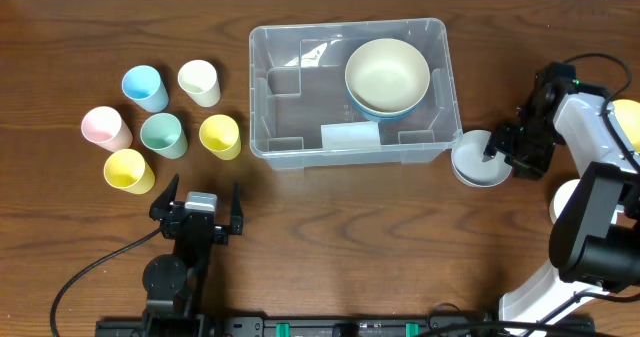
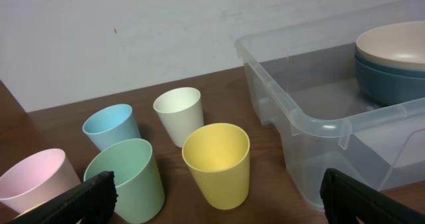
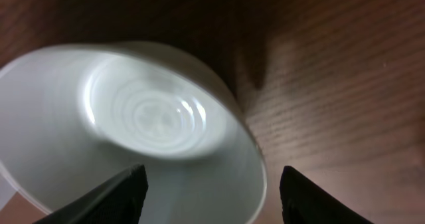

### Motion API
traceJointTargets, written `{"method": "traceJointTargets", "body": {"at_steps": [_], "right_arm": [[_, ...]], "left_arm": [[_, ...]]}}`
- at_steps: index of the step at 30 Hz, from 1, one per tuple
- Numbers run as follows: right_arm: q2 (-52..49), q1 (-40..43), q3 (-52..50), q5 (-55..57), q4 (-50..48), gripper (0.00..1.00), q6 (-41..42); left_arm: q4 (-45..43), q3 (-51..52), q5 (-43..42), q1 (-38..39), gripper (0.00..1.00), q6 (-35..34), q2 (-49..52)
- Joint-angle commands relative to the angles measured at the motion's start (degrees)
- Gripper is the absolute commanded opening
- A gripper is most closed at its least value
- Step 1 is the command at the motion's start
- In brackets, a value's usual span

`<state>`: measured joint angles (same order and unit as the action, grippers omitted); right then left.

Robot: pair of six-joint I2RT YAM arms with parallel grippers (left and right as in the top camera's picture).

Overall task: Pack container
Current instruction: 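Move the right gripper to the grey bowl and grasp its rim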

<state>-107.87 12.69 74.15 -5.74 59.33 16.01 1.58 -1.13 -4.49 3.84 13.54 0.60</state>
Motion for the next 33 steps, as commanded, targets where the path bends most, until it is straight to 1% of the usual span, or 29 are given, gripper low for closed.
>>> {"method": "traceJointTargets", "body": {"at_steps": [1,4,7,9,11,12,15,16,19,23,27,33], "right_arm": [[0.31,0.37,-2.40,1.27,-2.14,0.66,0.76],[0.31,0.37,-5.03,2.08,-4.92,0.62,1.73],[0.31,0.39,-7.52,2.56,-7.58,0.54,2.23],[0.31,0.44,-8.28,2.99,-8.70,0.40,2.27],[0.31,0.44,-8.31,3.32,-9.29,0.29,2.49],[0.31,0.46,-8.31,3.37,-9.62,0.26,2.75],[0.31,0.55,-8.31,3.41,-10.82,0.23,3.28],[0.31,0.55,-8.26,3.41,-11.43,0.20,3.28],[0.31,0.85,-7.65,3.41,-12.61,0.19,3.50],[0.31,2.03,-5.51,3.34,-11.85,0.19,3.52],[0.31,2.80,-3.34,2.47,-10.14,0.11,3.67],[0.31,2.80,-2.73,2.45,-9.29,0.01,3.69]], "left_arm": [[2.05,0.90,-0.87,-0.28,0.98,0.17,-0.26],[2.05,0.90,-0.87,-0.28,0.98,0.15,-0.26],[2.05,0.90,-0.87,-0.28,0.98,0.17,-0.26],[2.05,0.90,-0.87,-0.28,0.98,0.15,-0.26],[2.05,0.90,-0.87,-0.28,0.98,0.15,-0.26],[2.05,0.90,-0.87,-0.28,0.98,0.17,-0.26],[2.05,0.90,-0.87,-0.28,0.98,0.15,-0.26],[2.05,0.90,-0.87,-0.28,0.98,0.15,-0.26],[2.05,0.90,-0.87,-0.28,0.98,0.15,-0.26],[2.05,0.90,-0.87,-0.28,0.98,0.17,-0.26],[2.05,0.90,-0.87,-0.28,0.98,0.15,-0.26],[2.05,0.90,-0.87,-0.28,0.98,0.15,-0.26]]}}
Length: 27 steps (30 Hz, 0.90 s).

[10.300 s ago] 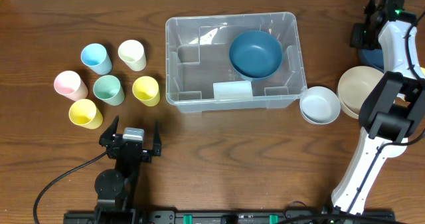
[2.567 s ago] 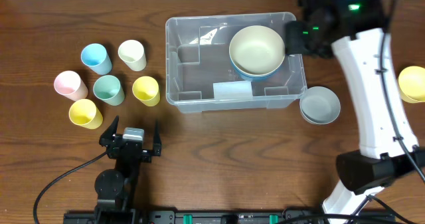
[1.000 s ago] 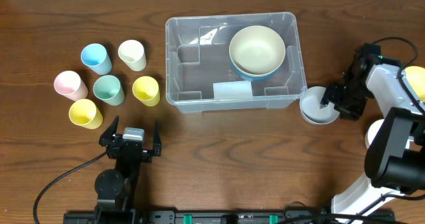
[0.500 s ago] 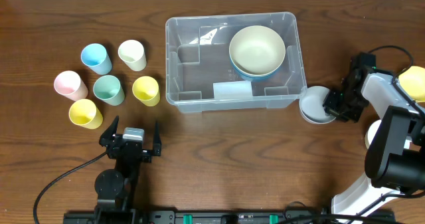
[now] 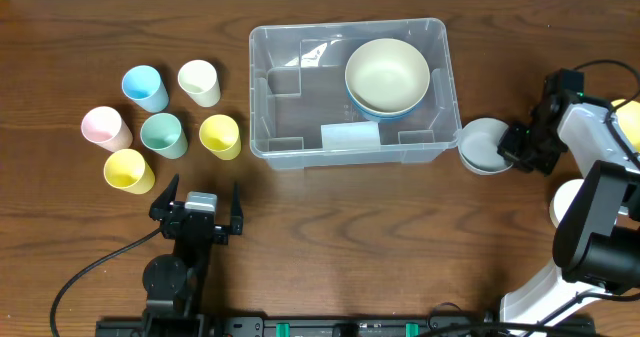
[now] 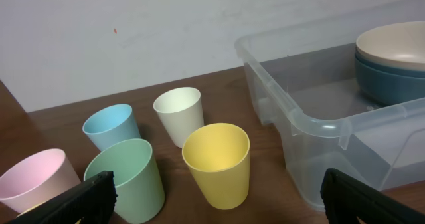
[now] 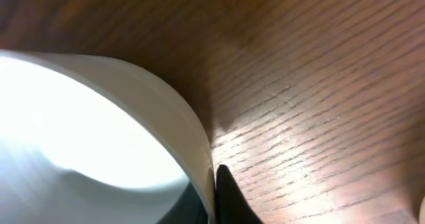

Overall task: Pack container
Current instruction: 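Move the right gripper to the grey bowl and grasp its rim, then lift the grey bowl and lower it into the bin's left side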

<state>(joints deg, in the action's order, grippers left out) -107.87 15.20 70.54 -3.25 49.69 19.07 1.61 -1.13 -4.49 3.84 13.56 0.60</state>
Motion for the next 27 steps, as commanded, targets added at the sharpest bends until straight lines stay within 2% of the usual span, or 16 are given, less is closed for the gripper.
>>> {"method": "traceJointTargets", "body": {"at_steps": [1,9,19,23,27], "right_arm": [[0.31,0.28,0.87,-0.04,0.48,0.01,0.66],[1.79,1.38,5.25,-1.03,4.35,0.01,2.34],[10.01,1.62,30.58,-1.38,22.77,0.01,-0.11],[14.08,-2.80,37.77,-2.54,26.62,0.01,-1.92],[17.97,-11.58,38.58,-4.20,23.12,0.01,-1.01]], "left_arm": [[2.03,0.90,-0.87,-0.28,0.98,0.15,-0.26],[2.03,0.90,-0.87,-0.28,0.98,0.13,-0.26],[2.03,0.90,-0.87,-0.28,0.98,0.13,-0.26],[2.03,0.90,-0.87,-0.28,0.98,0.15,-0.26],[2.03,0.90,-0.87,-0.28,0.98,0.13,-0.26]]}}
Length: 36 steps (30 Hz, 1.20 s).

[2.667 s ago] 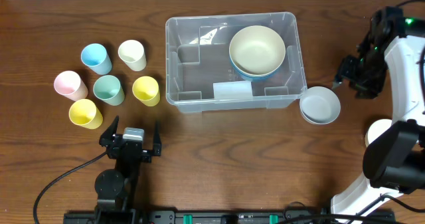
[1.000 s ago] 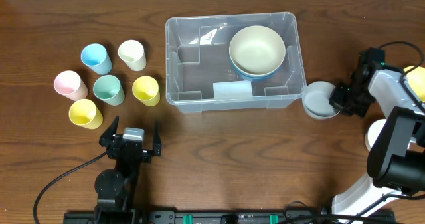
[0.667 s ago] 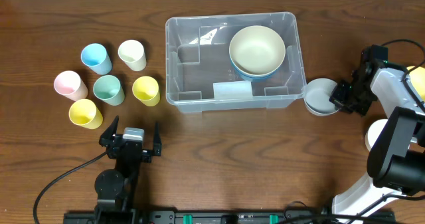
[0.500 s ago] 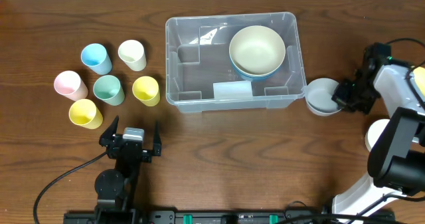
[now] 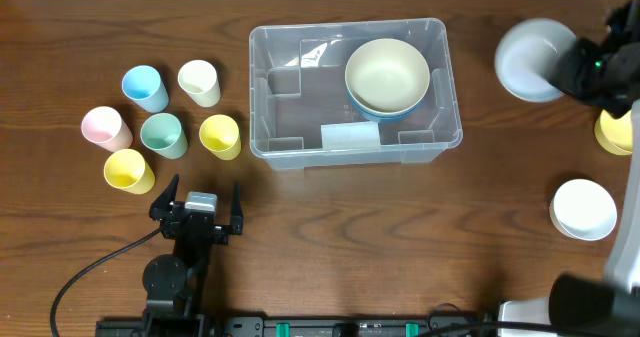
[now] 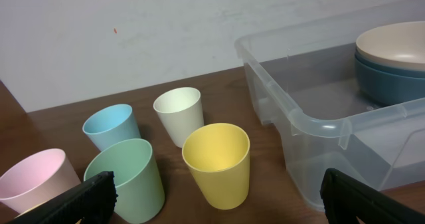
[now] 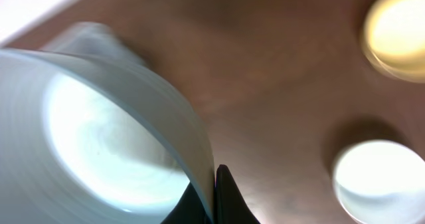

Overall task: Pack container
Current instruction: 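Lift the grey bowl and lower it into the bin's left side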

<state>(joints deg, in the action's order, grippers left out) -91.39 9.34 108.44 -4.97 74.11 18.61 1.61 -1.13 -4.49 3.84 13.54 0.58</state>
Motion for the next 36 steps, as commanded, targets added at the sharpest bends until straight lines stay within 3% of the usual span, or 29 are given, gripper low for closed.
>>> {"method": "traceJointTargets", "body": {"at_steps": [1,10,16,25,36], "right_arm": [[1.95,-8.24,0.68,-2.29,-2.69,0.01,-0.13],[-2.60,-32.92,0.52,5.20,-15.50,0.01,2.60],[-12.41,-43.12,0.52,12.87,-23.39,0.01,2.56],[-26.38,-45.94,0.52,19.15,-30.14,0.01,2.56],[-32.44,-43.45,0.52,19.15,-35.21,0.01,2.54]], "left_arm": [[2.03,0.90,-0.87,-0.28,0.98,0.15,-0.24],[2.03,0.90,-0.87,-0.28,0.98,0.15,-0.24],[2.03,0.90,-0.87,-0.28,0.98,0.17,-0.24],[2.03,0.90,-0.87,-0.28,0.98,0.15,-0.24],[2.03,0.90,-0.87,-0.28,0.98,0.15,-0.24]]}}
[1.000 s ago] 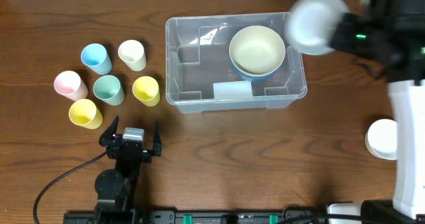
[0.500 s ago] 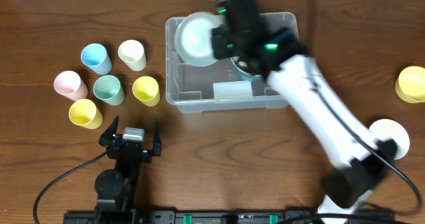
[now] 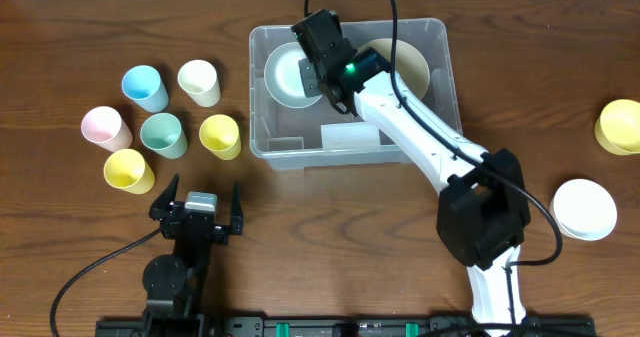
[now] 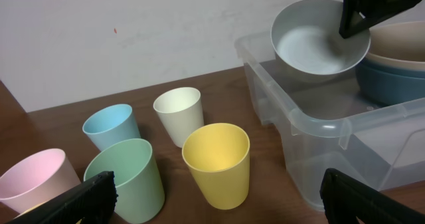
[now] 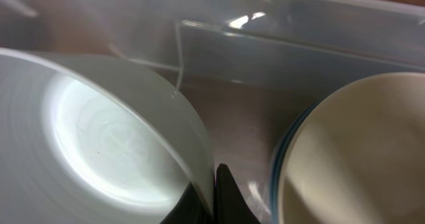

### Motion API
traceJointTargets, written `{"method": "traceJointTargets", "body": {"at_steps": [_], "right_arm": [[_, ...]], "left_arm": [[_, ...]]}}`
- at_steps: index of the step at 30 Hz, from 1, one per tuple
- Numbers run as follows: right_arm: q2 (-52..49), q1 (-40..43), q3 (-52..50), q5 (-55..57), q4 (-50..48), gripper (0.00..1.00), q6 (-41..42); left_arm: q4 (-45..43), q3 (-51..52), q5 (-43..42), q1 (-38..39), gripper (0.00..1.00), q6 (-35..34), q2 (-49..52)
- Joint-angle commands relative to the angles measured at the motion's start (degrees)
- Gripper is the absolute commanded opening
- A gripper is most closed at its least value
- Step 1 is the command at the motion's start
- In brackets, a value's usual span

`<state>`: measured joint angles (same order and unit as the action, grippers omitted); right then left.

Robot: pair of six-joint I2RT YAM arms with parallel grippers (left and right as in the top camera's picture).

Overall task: Pack container
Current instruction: 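Lift the grey bowl and lower it into the bin's left side, then release the grey bowl in the bin and withdraw the right gripper right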

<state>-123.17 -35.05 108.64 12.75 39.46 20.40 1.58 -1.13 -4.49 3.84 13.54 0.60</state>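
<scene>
A clear plastic container [image 3: 440, 137] stands at the table's middle. My right gripper [image 3: 318, 69] is shut on the rim of a grey bowl [image 3: 288, 74], holding it over the container's left half, above the floor [image 4: 312, 41]. In the right wrist view the grey bowl [image 5: 99, 131] fills the left and the fingers [image 5: 222, 191] pinch its wall. A cream bowl nested in a blue one [image 3: 408, 65] sits in the container's right half. My left gripper [image 3: 200, 209] rests open near the front left, facing the cups.
Six cups stand left of the container: blue [image 3: 143, 87], cream [image 3: 199, 82], pink [image 3: 104, 127], green [image 3: 163, 135] and two yellow [image 3: 220, 136]. A yellow bowl [image 3: 620, 127] and a white bowl [image 3: 585, 209] sit at the far right.
My right gripper has moved with the grey bowl from the far right, beyond the container, to over the container's left half. The left arm has not moved.
My right gripper stood open around the grey bowl's rim beside the container's right front corner. Then it was shut on the rim there. Later it held the bowl raised at the back right, and now holds it inside the container's left half.
</scene>
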Motion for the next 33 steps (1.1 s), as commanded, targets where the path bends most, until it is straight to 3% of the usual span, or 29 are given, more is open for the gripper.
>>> {"method": "traceJointTargets", "body": {"at_steps": [1,23,33], "right_arm": [[-0.79,1.09,0.33,1.44,-0.68,0.01,0.76],[-8.22,1.77,0.33,1.29,-6.69,0.02,0.81],[-9.42,1.77,0.33,1.36,-7.56,0.21,0.66]], "left_arm": [[2.05,0.90,-0.87,-0.28,0.98,0.17,-0.26],[2.05,0.90,-0.87,-0.28,0.98,0.15,-0.26],[2.05,0.90,-0.87,-0.28,0.98,0.17,-0.26]]}}
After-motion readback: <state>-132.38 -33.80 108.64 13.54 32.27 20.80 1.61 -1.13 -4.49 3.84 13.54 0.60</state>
